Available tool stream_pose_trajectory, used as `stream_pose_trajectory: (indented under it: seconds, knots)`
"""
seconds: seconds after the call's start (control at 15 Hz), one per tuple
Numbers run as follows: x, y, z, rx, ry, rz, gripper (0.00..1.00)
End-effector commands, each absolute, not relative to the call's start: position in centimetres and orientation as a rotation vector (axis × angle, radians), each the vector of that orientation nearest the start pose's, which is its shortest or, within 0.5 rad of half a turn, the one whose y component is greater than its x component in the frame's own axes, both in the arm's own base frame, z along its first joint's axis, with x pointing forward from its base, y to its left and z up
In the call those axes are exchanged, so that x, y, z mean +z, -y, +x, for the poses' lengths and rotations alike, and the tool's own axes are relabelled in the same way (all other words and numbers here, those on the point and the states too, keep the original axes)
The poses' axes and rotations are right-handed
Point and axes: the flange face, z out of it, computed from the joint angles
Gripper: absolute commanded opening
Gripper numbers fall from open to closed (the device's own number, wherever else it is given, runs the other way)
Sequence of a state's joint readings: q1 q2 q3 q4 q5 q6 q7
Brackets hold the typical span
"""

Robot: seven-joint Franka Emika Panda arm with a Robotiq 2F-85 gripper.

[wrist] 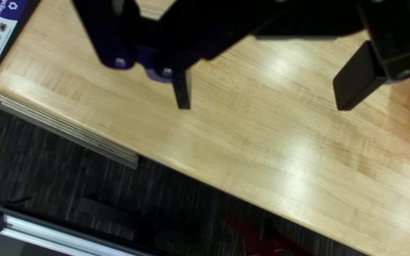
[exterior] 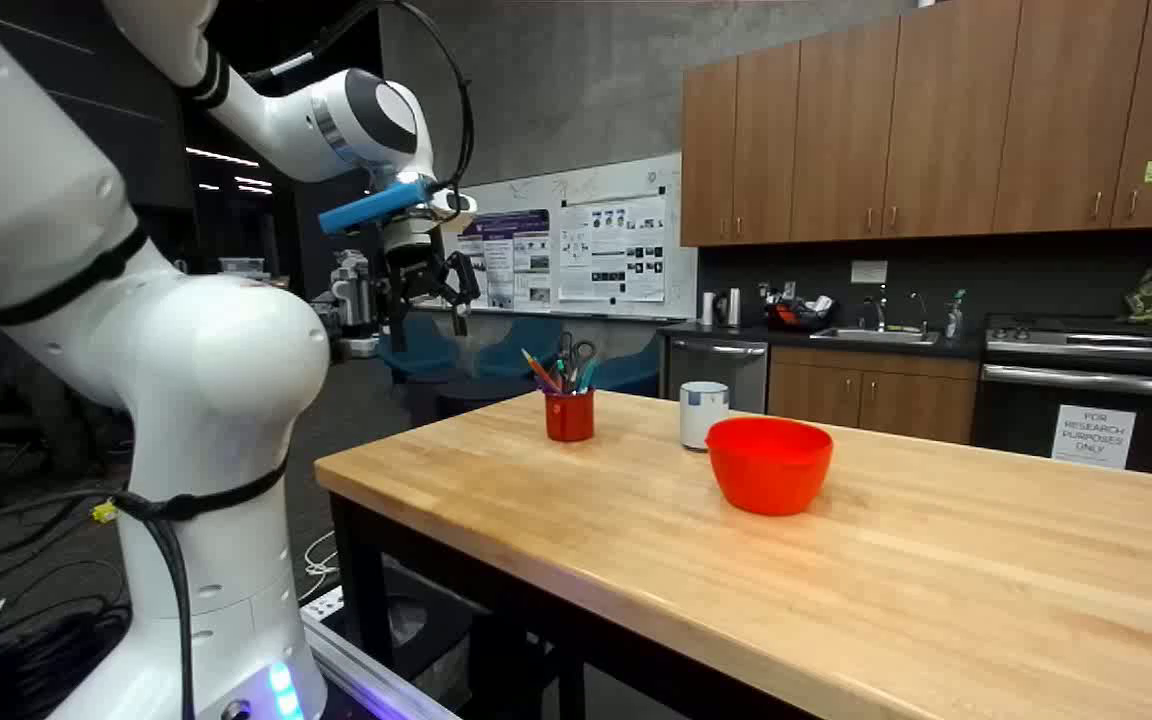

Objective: Remove the scissors from the red cup

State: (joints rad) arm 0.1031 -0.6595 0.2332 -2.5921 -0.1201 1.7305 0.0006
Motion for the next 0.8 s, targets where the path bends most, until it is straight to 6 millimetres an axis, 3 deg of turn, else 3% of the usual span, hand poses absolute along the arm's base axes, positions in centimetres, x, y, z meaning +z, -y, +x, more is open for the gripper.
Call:
stream_pose_trajectory:
  seconds: [0.0,0.4,0.73]
  knots:
    - [44.9,-9.8,31.2,0.307,0.518,-3.374,1.0]
    - [44.8,-9.7,31.3,0.292,0.496,-3.369,1.0]
    - [45.0,-9.8,32.7,0.135,0.416,-3.362,1.0]
